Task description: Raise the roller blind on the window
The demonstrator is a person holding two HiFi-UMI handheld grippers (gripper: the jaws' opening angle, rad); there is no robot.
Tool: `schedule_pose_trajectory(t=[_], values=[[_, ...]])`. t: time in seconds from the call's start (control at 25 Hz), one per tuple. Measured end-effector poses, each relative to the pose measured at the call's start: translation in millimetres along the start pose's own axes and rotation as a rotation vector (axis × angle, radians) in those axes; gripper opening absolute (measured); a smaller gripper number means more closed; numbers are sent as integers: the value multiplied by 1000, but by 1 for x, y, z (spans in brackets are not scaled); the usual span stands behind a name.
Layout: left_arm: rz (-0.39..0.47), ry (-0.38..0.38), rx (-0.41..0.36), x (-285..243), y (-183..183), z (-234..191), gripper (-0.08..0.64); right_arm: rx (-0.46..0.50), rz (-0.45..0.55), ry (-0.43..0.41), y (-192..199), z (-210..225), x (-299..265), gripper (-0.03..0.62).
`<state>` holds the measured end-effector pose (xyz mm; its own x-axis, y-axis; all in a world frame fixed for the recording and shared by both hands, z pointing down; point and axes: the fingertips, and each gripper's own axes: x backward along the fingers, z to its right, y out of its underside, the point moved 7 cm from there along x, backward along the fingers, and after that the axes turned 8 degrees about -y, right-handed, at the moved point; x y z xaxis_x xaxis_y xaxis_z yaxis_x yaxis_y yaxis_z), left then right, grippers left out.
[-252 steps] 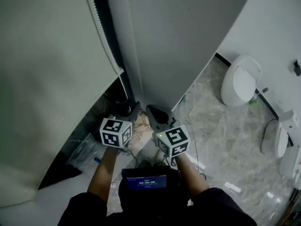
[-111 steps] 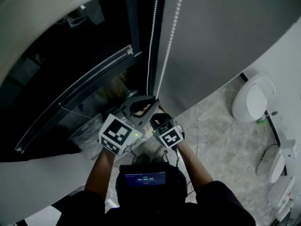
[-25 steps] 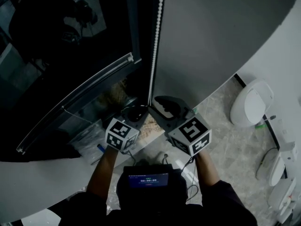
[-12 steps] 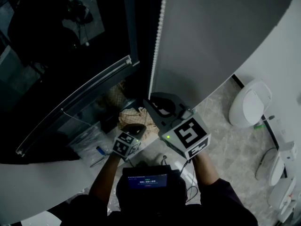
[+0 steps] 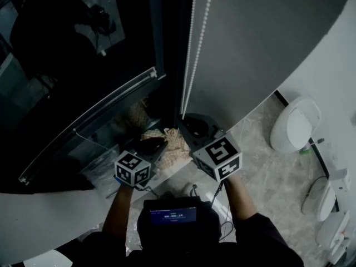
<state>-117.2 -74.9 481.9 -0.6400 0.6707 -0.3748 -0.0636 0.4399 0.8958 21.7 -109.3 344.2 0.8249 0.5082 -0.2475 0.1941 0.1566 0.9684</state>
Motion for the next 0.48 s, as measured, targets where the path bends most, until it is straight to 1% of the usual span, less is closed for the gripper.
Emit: schedule_pose_trajectory(t=[0.12, 0.24, 0.36, 0.48], values=[[134, 32, -46, 13, -51, 9, 21, -17, -34, -1, 18, 0, -9, 18], [241, 77, -102, 27, -98, 26, 25, -33, -55, -1, 31, -1, -15, 18], [313, 100, -161, 37, -136, 43, 60, -43, -71, -7, 40, -2, -20, 18], [356, 99, -210, 39, -162, 55, 78, -44, -87, -13, 47, -6, -24, 18]])
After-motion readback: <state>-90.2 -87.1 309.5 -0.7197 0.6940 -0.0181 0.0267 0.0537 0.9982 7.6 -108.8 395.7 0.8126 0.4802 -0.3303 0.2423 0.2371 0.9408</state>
